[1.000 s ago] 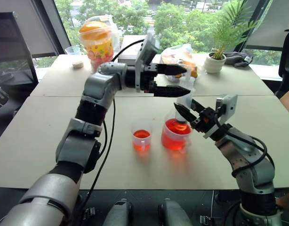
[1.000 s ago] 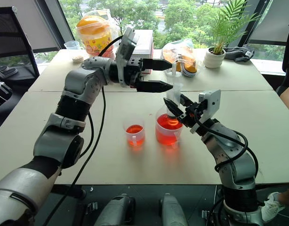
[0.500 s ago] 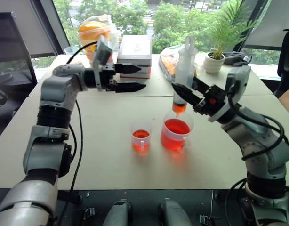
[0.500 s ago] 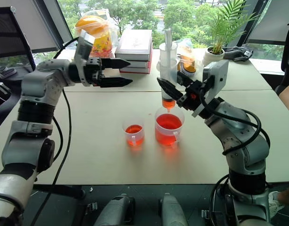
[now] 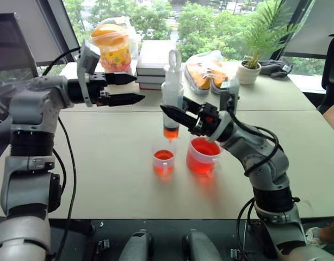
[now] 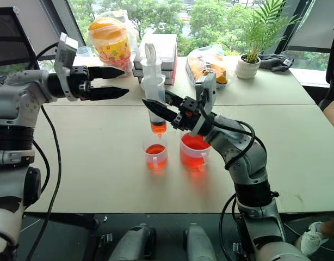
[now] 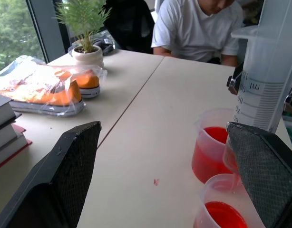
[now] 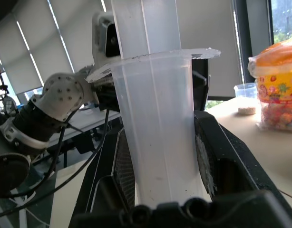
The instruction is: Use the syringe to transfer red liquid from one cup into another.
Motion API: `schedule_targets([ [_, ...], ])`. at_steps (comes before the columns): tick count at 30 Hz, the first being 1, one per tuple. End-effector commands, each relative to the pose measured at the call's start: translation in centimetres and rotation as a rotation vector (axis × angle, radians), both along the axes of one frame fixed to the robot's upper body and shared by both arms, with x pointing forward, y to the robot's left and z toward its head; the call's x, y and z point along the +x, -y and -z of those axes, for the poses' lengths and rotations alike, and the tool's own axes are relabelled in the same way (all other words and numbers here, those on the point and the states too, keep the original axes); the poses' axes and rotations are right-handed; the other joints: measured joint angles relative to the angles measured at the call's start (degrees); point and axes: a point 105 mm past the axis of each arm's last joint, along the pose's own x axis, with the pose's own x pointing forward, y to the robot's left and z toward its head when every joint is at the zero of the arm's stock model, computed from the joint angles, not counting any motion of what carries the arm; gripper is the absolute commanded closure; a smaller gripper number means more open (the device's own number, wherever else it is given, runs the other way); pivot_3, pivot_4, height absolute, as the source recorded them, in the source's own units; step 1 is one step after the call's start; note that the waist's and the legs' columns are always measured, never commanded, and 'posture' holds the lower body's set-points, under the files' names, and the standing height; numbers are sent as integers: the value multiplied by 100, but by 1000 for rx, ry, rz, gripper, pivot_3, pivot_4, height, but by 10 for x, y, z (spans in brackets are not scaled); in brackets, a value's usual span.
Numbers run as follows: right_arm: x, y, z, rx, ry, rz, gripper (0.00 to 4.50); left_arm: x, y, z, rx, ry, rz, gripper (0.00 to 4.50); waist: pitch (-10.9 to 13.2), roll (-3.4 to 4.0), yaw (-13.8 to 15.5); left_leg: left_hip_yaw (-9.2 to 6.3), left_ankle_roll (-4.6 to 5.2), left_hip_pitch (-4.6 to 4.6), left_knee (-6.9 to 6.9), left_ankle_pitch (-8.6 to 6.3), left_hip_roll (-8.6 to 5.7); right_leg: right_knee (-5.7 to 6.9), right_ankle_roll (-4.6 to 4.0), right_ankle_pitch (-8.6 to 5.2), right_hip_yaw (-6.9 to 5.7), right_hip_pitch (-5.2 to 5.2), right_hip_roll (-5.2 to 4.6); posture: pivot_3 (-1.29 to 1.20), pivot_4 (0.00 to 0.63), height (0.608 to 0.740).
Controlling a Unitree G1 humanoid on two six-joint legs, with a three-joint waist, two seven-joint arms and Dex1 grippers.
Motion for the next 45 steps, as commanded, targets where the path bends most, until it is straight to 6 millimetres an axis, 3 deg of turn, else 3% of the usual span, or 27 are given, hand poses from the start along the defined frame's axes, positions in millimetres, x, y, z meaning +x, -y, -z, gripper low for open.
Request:
schedule_targets([
  [1, -4, -7, 9, -15, 31, -28, 3097, -15, 2, -19, -31, 44, 47, 166, 0, 0, -7, 1, 0, 0, 0, 0, 0, 1, 0, 0, 0, -1, 0, 0, 150, 740],
  [7, -5, -10, 14, -24, 41, -28, 3097, -15, 18, -30, -72, 52, 92, 166, 0, 0, 12, 0, -1, 2, 3, 1, 0, 7, 0, 0, 0, -2, 1, 0, 150, 740],
  [20, -11, -15, 13, -44, 64, -36, 3097, -9, 57, -16, -49, 69, 189, 166, 0, 0, -1, -1, -2, 2, 2, 1, 0, 6, 0, 0, 0, -2, 0, 0, 150, 740],
  [23, -12, -16, 13, -47, 64, -39, 3097, -14, 62, -16, -57, 60, 229, 1012, 0, 0, -2, 0, -2, 2, 2, 1, -1, 6, 0, 0, 0, -2, 0, 0, 150, 740],
  [30, -14, -18, 5, -35, 82, -44, 3097, -25, 64, -11, -27, 50, 304, 4475, 0, 0, -11, 0, -2, 2, 2, 1, 0, 6, 0, 0, 1, -2, 1, 0, 150, 740],
  [45, -9, -14, -28, 18, 142, -2, 3097, -24, 62, 29, 85, 30, 286, 4475, 0, 0, -3, -1, -2, 2, 2, 1, -1, 6, 0, 0, 1, -2, -1, 0, 150, 740],
])
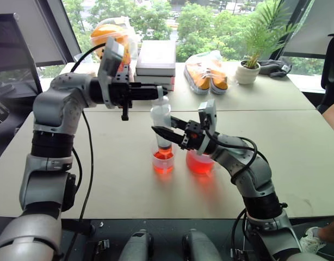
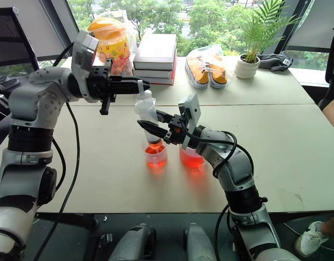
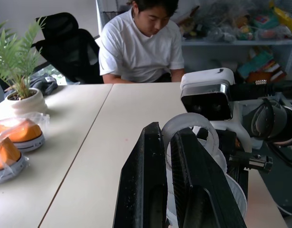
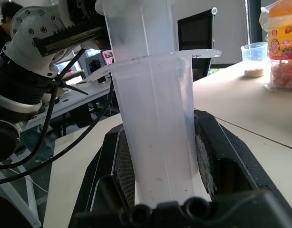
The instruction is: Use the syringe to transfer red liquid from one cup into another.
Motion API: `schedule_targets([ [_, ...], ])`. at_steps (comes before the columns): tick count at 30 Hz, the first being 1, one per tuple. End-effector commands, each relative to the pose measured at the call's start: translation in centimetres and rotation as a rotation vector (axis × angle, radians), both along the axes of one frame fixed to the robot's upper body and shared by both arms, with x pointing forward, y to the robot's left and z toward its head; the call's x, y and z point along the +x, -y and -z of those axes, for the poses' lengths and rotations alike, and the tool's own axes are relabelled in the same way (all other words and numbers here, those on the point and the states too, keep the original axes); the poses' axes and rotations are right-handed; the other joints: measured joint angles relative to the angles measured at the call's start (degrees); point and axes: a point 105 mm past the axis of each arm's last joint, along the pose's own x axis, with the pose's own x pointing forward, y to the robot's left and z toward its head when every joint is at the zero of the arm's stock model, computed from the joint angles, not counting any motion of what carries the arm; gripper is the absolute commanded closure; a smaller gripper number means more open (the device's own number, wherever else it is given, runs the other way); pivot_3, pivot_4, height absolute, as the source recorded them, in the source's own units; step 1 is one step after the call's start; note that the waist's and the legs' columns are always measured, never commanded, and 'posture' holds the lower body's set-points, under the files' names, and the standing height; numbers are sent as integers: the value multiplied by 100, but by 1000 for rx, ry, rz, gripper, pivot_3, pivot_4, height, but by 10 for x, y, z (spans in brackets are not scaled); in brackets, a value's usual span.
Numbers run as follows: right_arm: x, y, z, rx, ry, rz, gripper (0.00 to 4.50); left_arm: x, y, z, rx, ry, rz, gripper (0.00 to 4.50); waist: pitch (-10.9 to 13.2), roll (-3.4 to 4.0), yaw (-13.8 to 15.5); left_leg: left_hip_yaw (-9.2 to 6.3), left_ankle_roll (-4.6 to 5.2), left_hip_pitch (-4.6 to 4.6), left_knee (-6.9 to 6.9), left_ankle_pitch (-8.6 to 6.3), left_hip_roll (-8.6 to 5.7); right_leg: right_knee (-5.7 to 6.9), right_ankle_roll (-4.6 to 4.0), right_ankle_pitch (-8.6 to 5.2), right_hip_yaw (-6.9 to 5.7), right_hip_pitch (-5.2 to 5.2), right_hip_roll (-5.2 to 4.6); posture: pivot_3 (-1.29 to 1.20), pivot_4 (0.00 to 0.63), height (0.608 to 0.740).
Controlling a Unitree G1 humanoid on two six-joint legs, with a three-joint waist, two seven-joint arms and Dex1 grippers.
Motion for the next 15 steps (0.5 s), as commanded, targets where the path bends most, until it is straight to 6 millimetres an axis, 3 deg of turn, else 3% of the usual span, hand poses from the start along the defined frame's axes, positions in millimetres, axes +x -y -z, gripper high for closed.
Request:
schedule_targets([
  [1, -12, 3, -56, 108, 191, -5, 3097, -1, 7, 30, 106, -34, 11, 4475, 0, 0, -1, 0, 0, 0, 0, 0, 0, 0, 0, 0, 0, 0, 0, 0, 150, 740],
  [7, -11, 6, -64, 110, 210, 12, 3097, -5, 12, 45, 126, -56, 28, 4475, 0, 0, -1, 0, 0, 0, 0, 0, 0, 0, 0, 0, 0, 0, 0, 0, 150, 740],
  [15, -11, 9, -66, 109, 206, 15, 3097, -6, 14, 46, 126, -60, 28, 4475, 0, 0, -1, 0, 0, 0, 0, 0, 0, 0, 0, 0, 0, 0, 0, 0, 150, 740],
])
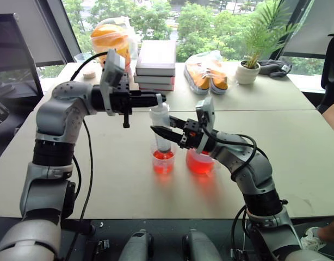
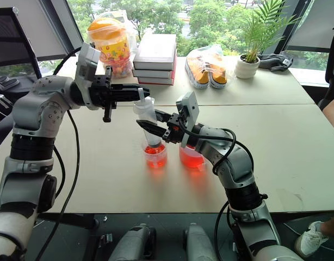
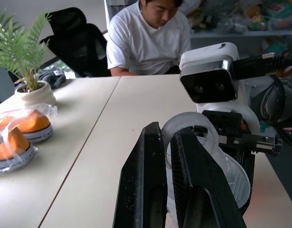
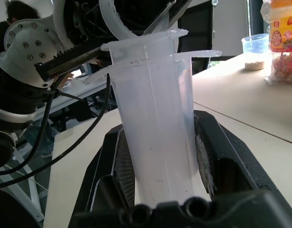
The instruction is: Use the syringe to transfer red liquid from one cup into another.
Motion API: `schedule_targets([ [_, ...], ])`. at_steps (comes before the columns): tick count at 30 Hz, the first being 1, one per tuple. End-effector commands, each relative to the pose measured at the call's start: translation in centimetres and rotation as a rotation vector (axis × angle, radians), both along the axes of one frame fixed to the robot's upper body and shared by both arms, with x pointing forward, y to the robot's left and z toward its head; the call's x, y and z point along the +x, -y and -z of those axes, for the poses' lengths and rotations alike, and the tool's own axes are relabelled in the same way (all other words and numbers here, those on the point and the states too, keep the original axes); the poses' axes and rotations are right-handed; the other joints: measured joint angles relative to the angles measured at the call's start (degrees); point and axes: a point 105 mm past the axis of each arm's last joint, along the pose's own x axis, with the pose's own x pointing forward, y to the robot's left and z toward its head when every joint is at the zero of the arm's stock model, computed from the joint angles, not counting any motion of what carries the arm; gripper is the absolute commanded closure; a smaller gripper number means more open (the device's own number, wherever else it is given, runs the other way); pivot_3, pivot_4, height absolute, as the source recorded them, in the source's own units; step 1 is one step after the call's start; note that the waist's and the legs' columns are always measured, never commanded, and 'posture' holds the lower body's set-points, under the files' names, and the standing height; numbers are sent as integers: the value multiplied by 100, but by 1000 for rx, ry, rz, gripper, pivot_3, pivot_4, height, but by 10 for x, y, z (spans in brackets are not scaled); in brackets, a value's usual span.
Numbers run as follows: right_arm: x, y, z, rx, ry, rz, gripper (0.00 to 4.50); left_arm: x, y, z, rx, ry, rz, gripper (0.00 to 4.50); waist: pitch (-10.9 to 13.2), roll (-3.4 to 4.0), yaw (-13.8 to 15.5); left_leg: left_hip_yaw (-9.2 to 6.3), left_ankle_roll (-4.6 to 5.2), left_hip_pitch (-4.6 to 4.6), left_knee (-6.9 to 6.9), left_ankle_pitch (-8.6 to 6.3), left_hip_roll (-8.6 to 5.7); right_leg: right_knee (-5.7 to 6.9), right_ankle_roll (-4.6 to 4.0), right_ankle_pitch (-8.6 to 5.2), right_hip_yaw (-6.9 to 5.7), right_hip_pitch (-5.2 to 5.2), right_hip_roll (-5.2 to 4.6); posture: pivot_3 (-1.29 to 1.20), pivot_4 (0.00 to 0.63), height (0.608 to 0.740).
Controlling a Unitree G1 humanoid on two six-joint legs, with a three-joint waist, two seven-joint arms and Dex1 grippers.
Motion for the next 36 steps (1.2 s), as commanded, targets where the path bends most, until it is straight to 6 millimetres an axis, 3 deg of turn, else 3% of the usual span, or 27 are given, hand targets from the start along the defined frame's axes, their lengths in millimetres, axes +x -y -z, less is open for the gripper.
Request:
schedule_targets([
  [1, -13, 10, -65, 132, 228, 13, 3097, -5, 15, 29, 106, -85, 59, 4475, 0, 0, -1, 0, 0, 0, 0, 0, 0, 0, 0, 0, 0, 0, 0, 0, 150, 740],
  [3, -13, 9, -62, 130, 214, 8, 3097, 1, 12, 17, 76, -98, 27, 4475, 0, 0, 3, 0, 0, 0, 0, 0, 0, 0, 0, 0, 0, 0, 0, 0, 150, 740],
  [4, -13, 7, -59, 126, 204, 2, 3097, 4, 9, 9, 60, -106, 12, 4137, 0, 0, 5, 0, 0, 0, 0, 0, 0, 0, 0, 0, -1, 0, 1, 0, 150, 740],
  [6, -14, 5, -56, 120, 190, -8, 3097, 7, 4, 0, 44, -117, -9, 3389, 0, 0, 1, 0, 0, -1, 0, 0, 0, 0, 0, 0, -1, 0, 2, 0, 150, 740],
  [13, -14, 3, -41, 96, 142, -19, 3097, 21, -35, -20, 33, -89, -140, 11, 0, 0, -40, 1, 0, 1, -2, 0, 1, 2, 0, 0, -3, -2, 5, 0, 150, 740],
  [20, -10, 8, -43, 100, 137, -4, 3097, 10, -55, -12, 45, -113, -141, 11, 0, 0, -3, 1, 0, 0, -3, 0, 0, -1, 0, 0, -2, -1, 1, 0, 150, 740],
  [24, -4, 23, -70, 214, 108, 32, 3097, -9, -56, 12, 144, -118, -76, 11, 0, 0, -9, 0, 0, 0, -4, 0, 1, -2, 0, 0, 0, -2, -4, 0, 150, 740],
  [27, 5, 46, -109, 280, 82, 104, 3097, -17, -55, 28, 219, -102, -42, 11, 1, 2, 7, 0, -1, -1, -4, 0, 1, -1, -4, 2, 1, -3, -9, 0, 150, 740],
  [31, 27, 86, -144, 210, -75, 299, 3097, -23, -53, 36, 253, -97, -7, 11, 2, 2, 34, -4, -3, -2, -7, 1, 0, -10, -8, 3, -5, -1, -19, 0, 150, 740],
  [33, 33, 100, -145, 151, -175, 372, 3097, -24, -53, 37, 251, -94, -2, 11, 1, 1, 31, -7, -3, -4, -15, 1, 0, -20, -11, 3, -8, -1, -23, 0, 150, 740],
  [36, 40, 137, -124, -77, -329, 595, 3097, -26, -49, 40, 239, -95, 19, 11, 1, 2, 26, -3, -2, -6, -30, 1, 1, -36, -13, 3, -7, -3, -25, 0, 150, 740],
])
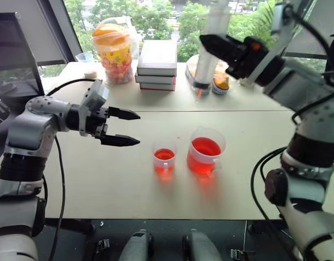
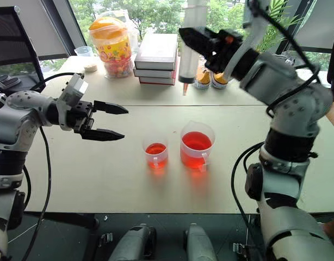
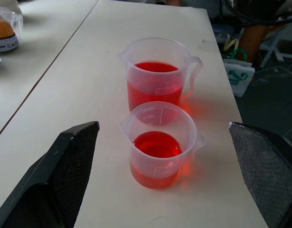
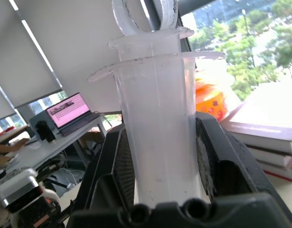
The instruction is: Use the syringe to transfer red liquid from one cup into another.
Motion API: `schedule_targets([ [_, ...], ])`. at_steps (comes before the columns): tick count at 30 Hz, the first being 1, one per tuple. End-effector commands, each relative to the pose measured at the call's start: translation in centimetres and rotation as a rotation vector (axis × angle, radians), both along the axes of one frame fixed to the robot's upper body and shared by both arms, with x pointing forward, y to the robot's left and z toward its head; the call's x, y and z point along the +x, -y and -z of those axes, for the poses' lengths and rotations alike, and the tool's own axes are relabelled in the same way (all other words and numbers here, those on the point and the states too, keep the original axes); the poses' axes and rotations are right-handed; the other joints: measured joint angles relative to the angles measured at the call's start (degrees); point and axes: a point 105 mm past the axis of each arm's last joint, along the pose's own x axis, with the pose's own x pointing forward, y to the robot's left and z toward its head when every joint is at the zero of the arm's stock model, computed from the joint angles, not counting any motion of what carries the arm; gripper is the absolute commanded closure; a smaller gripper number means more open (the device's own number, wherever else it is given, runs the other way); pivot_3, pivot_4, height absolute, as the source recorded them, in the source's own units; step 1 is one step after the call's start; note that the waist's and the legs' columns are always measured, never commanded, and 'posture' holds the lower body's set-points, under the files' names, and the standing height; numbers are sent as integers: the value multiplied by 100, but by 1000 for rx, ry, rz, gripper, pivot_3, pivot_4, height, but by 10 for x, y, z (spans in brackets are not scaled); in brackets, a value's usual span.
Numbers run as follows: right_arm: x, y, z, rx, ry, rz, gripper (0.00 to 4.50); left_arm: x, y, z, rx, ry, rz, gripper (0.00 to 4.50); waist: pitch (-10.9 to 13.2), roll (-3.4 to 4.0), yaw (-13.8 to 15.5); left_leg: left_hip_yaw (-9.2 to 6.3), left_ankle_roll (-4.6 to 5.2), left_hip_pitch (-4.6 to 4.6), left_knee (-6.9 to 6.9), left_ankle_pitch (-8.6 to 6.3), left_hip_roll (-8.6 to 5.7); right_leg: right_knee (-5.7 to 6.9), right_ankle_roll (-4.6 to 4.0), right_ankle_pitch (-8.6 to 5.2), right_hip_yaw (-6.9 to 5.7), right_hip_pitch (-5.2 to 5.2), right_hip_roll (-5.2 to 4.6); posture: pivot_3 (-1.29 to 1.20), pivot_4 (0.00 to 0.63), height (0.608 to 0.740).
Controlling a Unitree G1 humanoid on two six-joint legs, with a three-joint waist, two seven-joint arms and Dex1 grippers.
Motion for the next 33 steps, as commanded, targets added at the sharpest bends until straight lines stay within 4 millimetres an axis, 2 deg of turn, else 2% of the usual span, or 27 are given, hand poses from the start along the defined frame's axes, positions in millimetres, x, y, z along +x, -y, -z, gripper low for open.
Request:
schedule_targets([
  [1, 1, 33, 20, -169, -202, 161, 3097, -6, 5, -2, -5, 32, 33, 11, 1, 1, 5, 4, 1, -4, -6, 0, -2, -3, 0, 0, 1, -5, -4, 0, 150, 740],
  [2, 2, 47, 32, -238, -273, 217, 3097, -7, 7, -2, -12, 33, 38, 11, 2, 4, 2, 6, 1, -5, -11, 0, -2, -7, -1, 0, 1, -6, -5, 0, 150, 740],
  [5, 4, 88, 84, -345, -526, 332, 3097, -7, 11, -1, -44, 21, 36, 11, 1, 2, 8, 18, 4, -10, -21, -2, -2, -14, 0, 0, 6, -15, -4, 0, 150, 740],
  [12, 0, 121, 157, -406, -825, 376, 3097, -6, 18, 3, -61, 35, 28, 11, 3, 4, -71, 53, 10, 1, -14, -3, 7, 0, 3, 1, 28, -14, 14, 0, 150, 740],
  [17, 7, 138, 188, -398, -894, 432, 3097, -5, 20, 2, -86, 31, 14, 11, 2, 4, -38, 56, 11, 0, -5, -4, 10, 3, 4, 2, 28, -14, 21, 0, 150, 740],
  [19, 9, 140, 193, -397, -902, 436, 3097, -6, 20, 2, -94, 31, 10, 11, 3, 4, -37, 59, 12, 0, -3, -5, 10, 3, 5, 2, 28, -14, 21, 0, 150, 740],
  [22, 11, 143, 198, -385, -904, 436, 1682, -9, 22, 3, -117, 25, 20, 0, 3, 4, -30, 58, 13, 0, 0, -5, 10, 3, 5, 2, 28, -14, 21, 0, 150, 740],
  [25, 11, 142, 192, -376, -883, 426, 208, -10, 27, 4, -129, 29, 15, 0, 2, 3, -24, 59, 13, 0, 1, -5, 10, 3, 6, 2, 28, -14, 20, 0, 150, 740],
  [26, 11, 142, 186, -375, -866, 420, 31, -10, 28, 4, -129, 37, 7, 0, 3, 4, -22, 58, 13, 0, 1, -5, 10, 3, 6, 2, 28, -14, 21, 0, 150, 740],
  [29, 4, 139, 158, -415, -738, 378, 31, -8, 28, 7, -130, 50, -2, 0, 3, 5, -8, 58, 14, -1, 1, -6, 9, 3, 6, 3, 28, -14, 20, 0, 150, 740],
  [33, -24, 123, 108, -517, -469, 243, 31, -7, 25, 6, -148, 67, -19, 0, 5, 8, 18, 45, 16, -7, 2, -8, 9, -3, 8, 2, 23, -14, 19, 0, 150, 740],
])
